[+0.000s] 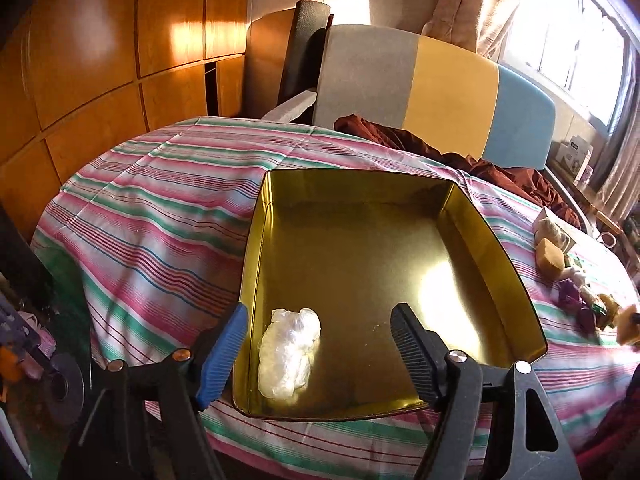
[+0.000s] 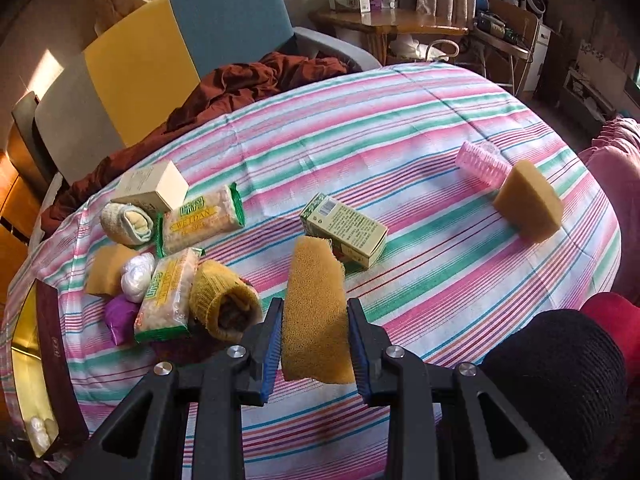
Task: Organize objects
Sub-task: 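Carry the tan sponge into the gold tray and open the right gripper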
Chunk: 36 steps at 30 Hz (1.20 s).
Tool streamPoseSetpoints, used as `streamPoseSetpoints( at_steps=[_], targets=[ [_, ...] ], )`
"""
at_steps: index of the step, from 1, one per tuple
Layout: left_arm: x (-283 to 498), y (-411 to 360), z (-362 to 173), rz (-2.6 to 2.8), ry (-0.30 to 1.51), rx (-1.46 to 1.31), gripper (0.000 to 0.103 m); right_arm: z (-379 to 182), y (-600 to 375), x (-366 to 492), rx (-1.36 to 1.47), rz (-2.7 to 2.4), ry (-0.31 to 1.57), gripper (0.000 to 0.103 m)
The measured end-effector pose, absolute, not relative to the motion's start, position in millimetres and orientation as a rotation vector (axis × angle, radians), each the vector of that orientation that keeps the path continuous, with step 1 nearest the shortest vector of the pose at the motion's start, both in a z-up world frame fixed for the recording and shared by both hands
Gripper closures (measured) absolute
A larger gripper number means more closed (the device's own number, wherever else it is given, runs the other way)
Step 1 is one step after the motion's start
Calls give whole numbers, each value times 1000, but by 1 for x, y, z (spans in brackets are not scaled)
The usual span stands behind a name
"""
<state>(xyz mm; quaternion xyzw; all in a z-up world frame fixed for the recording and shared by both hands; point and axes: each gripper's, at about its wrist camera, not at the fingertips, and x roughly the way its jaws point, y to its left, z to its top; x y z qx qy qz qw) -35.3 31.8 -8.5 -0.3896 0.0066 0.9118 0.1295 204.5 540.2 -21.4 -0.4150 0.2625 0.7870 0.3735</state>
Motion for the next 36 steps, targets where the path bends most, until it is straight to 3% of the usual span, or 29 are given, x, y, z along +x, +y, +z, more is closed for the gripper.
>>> streamPoseSetpoints(
  at_steps=[6,11,21,28,29,31,33,36],
  targets=[
    [-33,28,-4,2662,13,-1114,27,30,496,181,-951,2173,488,73],
    [-33,21,-5,2668,-11,-1119,26,54,427,121,-1022,2457,461,73],
    [-33,-14,-12,2700,-98,-1166,25,7,232,-40,-1540,2831,453,73],
    [-29,-40,-20,2726,-154,-1205,25,-36,137,-94,-1739,2843,495,72],
    [-30,-42,-21,2726,-161,-1213,25,-40,130,-98,-1757,2852,539,69],
    [-31,-46,-23,2727,-177,-1226,25,-44,124,-104,-1797,2855,599,50],
    [-32,-49,-25,2725,-187,-1235,25,-44,123,-106,-1782,2875,645,25],
    [-33,-49,-28,2719,-189,-1244,25,-43,124,-100,-1767,2883,607,23]
  ],
)
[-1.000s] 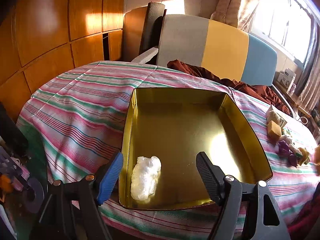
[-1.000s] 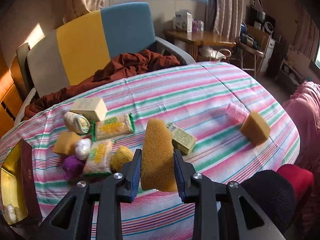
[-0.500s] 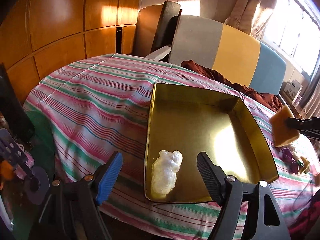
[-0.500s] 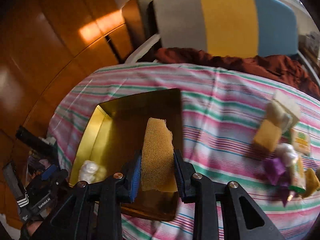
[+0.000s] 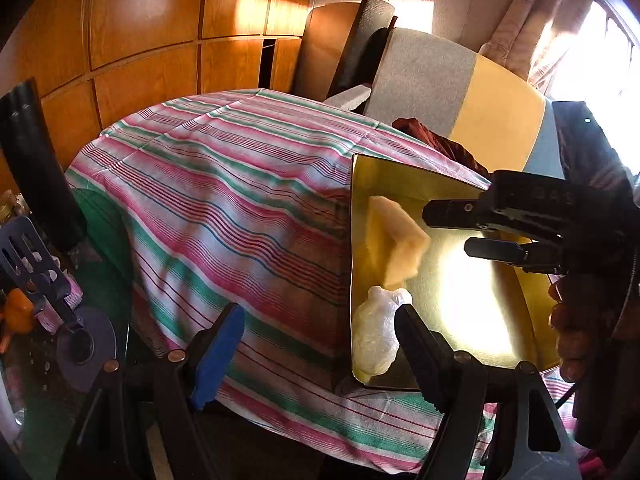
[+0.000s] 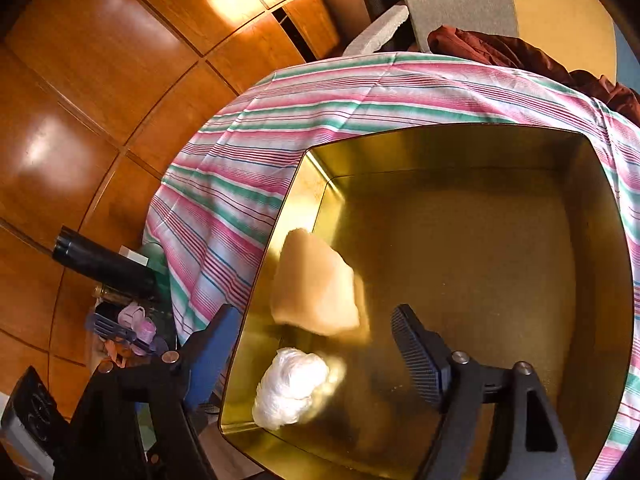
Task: Organize objects
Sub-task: 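Carry the tan sponge into the gold tray and open the right gripper, then withdraw both grippers from the tray toward the remaining items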
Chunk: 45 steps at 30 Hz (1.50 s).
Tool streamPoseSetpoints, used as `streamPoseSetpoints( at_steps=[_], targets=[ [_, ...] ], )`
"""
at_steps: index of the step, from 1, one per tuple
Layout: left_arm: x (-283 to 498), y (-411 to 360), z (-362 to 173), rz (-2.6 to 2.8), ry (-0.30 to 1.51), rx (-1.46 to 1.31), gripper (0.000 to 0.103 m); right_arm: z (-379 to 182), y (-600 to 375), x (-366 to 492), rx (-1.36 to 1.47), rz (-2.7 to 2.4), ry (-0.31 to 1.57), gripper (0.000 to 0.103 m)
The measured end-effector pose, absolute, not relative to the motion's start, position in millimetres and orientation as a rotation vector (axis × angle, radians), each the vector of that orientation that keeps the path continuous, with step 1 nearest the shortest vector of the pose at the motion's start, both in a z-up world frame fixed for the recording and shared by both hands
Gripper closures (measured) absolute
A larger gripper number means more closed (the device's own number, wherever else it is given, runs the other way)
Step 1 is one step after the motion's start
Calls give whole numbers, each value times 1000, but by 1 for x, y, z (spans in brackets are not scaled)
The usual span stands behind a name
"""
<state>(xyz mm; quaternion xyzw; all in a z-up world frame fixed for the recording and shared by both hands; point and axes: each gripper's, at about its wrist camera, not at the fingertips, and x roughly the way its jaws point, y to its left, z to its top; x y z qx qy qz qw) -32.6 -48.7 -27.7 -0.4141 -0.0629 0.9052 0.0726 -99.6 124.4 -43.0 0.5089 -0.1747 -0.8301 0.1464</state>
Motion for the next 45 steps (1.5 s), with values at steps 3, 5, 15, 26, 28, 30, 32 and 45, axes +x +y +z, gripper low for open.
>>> streamPoseSetpoints(
  at_steps=[3,5,15,26,28,30,32,45],
  targets=[
    [-35,-46,-29,2712,-184,-1252,25,-39,131,-89,1460,-2450,-438,23],
    [-35,-42,-29,2709,-174,-1248,25,-36,136,-81,1451,-2490,-399,22],
    [-31,-14,-17,2681,-78,-1211,22,-10,165,-37,1327,-2690,-236,19],
    [-23,30,-5,2611,30,-1152,20,-4,249,9,1325,-2877,-350,18],
    [-22,43,-3,2585,59,-1139,20,-8,271,17,1354,-2910,-391,18],
    [-20,55,0,2557,80,-1117,20,-12,293,27,1389,-2943,-427,18],
    [-19,68,2,2513,88,-1102,20,-15,315,39,1412,-2983,-456,18],
    [-8,152,11,2291,152,-1062,0,-7,501,114,1481,-3312,-766,4]
  ],
)
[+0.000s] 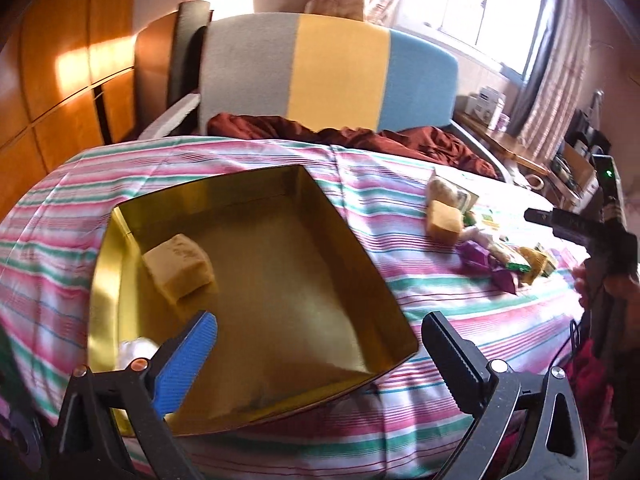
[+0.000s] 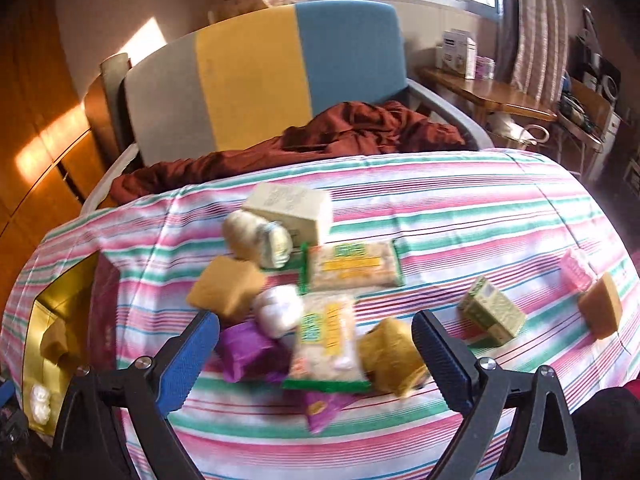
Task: Organize objects
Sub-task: 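Withdraw both grippers from the tray toward the remaining items, then grasp the purple snack packet with the left gripper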
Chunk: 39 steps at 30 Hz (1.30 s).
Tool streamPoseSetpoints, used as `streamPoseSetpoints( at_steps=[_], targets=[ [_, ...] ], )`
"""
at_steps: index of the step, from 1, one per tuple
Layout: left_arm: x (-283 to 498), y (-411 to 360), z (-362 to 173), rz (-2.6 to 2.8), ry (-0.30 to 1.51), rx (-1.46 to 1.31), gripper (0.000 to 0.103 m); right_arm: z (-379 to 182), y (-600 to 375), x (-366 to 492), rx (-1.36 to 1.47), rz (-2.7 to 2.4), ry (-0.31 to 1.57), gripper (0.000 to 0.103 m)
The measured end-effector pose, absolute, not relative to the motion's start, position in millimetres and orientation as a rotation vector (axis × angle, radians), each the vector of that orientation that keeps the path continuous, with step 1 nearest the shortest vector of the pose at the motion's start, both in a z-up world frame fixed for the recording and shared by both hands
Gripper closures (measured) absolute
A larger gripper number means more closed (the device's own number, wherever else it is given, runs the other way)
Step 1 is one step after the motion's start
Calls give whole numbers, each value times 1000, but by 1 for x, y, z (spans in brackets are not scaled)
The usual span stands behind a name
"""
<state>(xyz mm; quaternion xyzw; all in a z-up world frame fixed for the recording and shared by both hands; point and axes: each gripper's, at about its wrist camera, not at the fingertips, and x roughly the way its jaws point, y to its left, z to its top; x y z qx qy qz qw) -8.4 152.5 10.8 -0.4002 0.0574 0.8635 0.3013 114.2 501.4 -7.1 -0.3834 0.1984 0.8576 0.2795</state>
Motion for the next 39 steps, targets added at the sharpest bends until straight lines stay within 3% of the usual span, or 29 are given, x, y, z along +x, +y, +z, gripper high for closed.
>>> streamPoseSetpoints(
  at_steps=[3,7,12,19,36,39],
  targets=[
    [-1,179,13,2232,200,-1034,0,-22,534,131,-988,2221,613,4],
    [9,215,14,2170,271,-992,0,-43,568,153,-934,2144,931,4],
    [19,264,7,2085,330,-978,0,-52,576,158,-944,2117,1045,4],
    [25,331,-12,1974,483,-991,0,-47,573,159,-928,2136,1025,4],
    [-30,422,-67,1842,480,-1182,1,-46,574,155,-936,2171,1034,4],
    [-34,431,-71,1833,493,-1181,8,-47,573,153,-944,2174,1028,4]
  ],
)
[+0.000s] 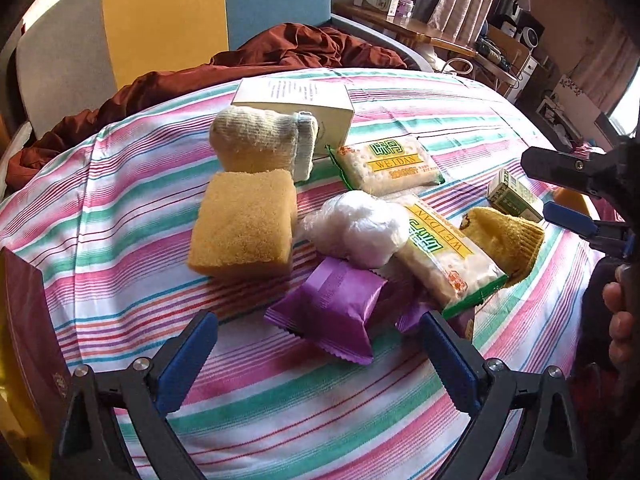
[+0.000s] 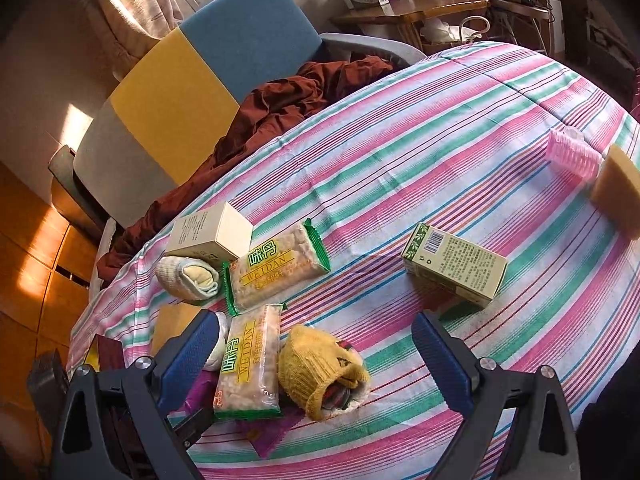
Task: Organize objects
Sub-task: 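Grasp the purple snack packet with the left gripper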
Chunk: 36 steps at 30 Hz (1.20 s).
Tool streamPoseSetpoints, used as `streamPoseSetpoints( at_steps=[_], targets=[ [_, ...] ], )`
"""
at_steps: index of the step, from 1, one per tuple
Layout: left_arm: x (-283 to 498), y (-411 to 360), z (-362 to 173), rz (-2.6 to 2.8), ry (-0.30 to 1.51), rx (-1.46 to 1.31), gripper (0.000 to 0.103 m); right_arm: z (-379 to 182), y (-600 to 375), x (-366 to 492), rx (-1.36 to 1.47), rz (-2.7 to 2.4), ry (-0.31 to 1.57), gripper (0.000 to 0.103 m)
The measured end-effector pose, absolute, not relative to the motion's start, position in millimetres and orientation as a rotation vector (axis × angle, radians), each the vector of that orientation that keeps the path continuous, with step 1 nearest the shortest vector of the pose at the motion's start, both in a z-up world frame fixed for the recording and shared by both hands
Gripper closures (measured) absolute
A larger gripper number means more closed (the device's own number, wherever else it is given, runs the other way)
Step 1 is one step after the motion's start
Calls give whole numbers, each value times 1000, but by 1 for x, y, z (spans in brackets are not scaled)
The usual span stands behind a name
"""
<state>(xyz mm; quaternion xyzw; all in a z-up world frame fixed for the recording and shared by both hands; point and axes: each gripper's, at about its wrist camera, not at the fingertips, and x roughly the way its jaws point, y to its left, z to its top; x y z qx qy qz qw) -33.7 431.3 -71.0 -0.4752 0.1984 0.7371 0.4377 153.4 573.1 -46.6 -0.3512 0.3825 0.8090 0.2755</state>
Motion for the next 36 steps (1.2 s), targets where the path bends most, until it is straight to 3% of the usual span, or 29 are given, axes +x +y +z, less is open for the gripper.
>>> streamPoseSetpoints(
  at_steps=[1,6,18,36],
  targets=[
    [-35,435,-72,1832,501,-1174,11,-47,573,153,-946,2174,1027,4],
    [-41,447,-83,1814,510,-1191,47,-48,574,153,-954,2167,1019,4],
    [7,379,-91,1927,453,-1058,50,-51,576,153,-969,2144,1018,4],
    [1,385,-95,1936,384,-1085,48,-63,575,149,-1043,2102,1075,10]
  ],
)
